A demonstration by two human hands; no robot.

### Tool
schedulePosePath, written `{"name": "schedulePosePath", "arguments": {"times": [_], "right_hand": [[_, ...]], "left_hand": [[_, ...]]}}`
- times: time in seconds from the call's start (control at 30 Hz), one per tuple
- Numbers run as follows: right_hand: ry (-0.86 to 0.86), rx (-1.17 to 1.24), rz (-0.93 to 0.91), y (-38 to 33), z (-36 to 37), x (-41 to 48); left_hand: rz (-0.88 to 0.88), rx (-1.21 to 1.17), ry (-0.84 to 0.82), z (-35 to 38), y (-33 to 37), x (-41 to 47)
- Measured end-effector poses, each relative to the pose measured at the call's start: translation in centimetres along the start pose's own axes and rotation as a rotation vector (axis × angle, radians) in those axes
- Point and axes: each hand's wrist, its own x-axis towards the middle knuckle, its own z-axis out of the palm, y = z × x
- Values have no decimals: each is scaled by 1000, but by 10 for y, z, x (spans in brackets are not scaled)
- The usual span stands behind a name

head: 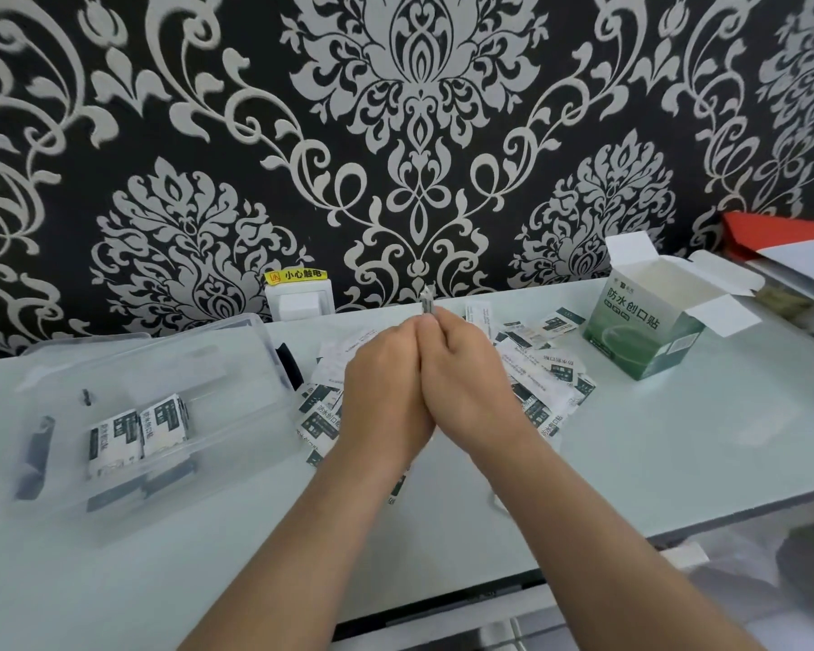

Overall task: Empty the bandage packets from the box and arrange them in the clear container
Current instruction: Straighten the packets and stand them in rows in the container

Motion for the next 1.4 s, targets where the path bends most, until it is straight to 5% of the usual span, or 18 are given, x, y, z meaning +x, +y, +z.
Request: {"name": "schedulePosePath", "arguments": {"times": [0.13,0.27,0.37,0.5,0.87,1.07,1.27,1.4], "right_hand": [[-75,215,198,9,-2,11],[76,348,249,13,-31,19],[168,430,349,19,-52,22],[134,543,400,21,-63,19],[112,494,441,31,-72,21],[82,539,486,30,-59,22],[14,865,525,25,-44,22],[-238,942,522,7,-17,13]], "left_hand": [[18,-9,-245,1,-1,3],[-50,-268,-341,-13,2,10],[-23,-31,-287,-13,-3,14],[64,256,-522,7,-5,8],[-9,80,-288,-5,-1,12],[-13,196,-544,-17,-11,11],[-139,-85,37,-22,-4,8],[-97,-101,77,-20,7,2]]}}
